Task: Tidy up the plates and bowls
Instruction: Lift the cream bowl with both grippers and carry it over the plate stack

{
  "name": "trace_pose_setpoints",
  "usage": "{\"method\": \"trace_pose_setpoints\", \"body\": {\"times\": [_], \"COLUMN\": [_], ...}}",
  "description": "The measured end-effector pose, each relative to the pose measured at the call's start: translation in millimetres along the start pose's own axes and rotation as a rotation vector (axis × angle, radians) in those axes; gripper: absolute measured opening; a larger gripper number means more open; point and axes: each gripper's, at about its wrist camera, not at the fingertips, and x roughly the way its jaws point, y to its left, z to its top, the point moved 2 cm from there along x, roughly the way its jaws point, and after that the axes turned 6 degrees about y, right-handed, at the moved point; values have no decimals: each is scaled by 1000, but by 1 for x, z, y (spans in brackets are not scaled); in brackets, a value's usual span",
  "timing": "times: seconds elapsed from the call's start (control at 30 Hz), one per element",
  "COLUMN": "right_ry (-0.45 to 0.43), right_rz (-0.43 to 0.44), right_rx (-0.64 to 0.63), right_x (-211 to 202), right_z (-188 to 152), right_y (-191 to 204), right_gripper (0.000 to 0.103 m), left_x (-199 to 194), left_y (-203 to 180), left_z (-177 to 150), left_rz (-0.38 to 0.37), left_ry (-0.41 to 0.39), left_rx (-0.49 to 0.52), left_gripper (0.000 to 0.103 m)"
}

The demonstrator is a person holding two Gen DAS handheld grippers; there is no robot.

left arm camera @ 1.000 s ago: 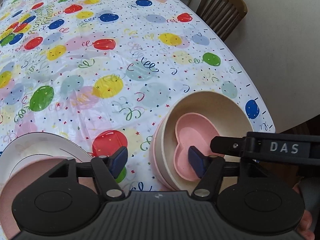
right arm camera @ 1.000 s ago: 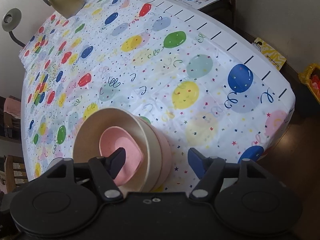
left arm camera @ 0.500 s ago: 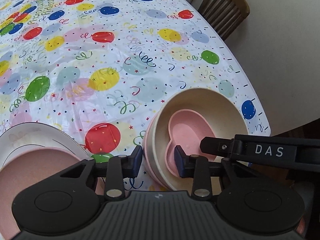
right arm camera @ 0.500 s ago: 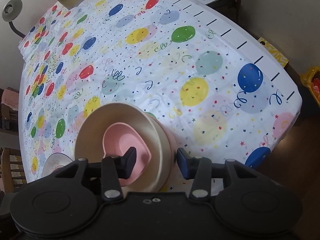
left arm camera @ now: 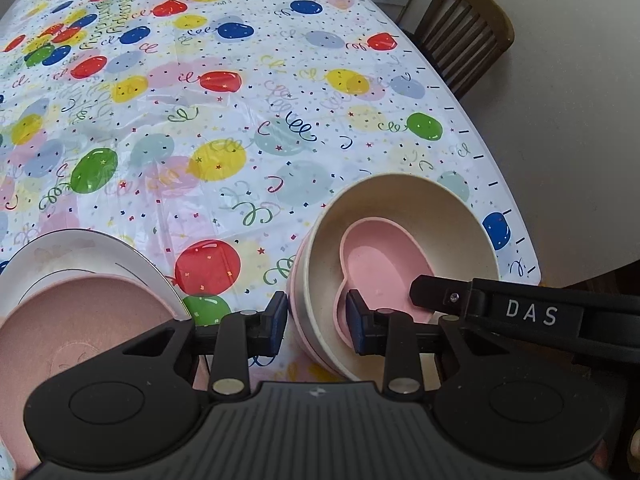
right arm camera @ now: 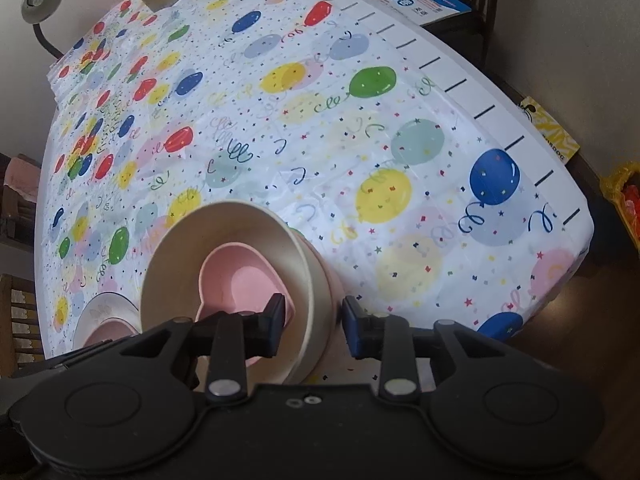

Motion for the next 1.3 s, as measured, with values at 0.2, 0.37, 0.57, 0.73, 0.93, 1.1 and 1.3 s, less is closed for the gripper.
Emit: {"method": "trace_pose_setpoints", "body": {"times": [0.2,0.37,0.57,0.73,0.93,1.1,1.3], "right_ry": [-6,-7,-12,-12,-3,9,36], "right_rz": [31,57,78,99,121,132,136], "right_rx": [-48,-111,-206,-265,-331,-378,-428], "right_x": [-14,-30,-48,-56,-59,-56,-42], "right_z": [3,6,5,1,-8,-16,-29], "right_y": [1,7,24,41,69,96,124], "right_gripper": [29,29,29,29,29,29,29], "left_x": [-19,-40,-65,-84,-103,-112,-115], "left_y": [-7,-10,-7,5,29,53,83], "left_z": [-3,-7,-17,-26,-37,-47,-60], "left_rz": [27,49,74,98,121,136,153], "left_ry": [-28,-59,-99,-123,-145,-153,-143], "left_rx": [-33,-70,-119,-160,-207,-247,-294], "left_gripper": [31,31,31,30,31,31,31]}}
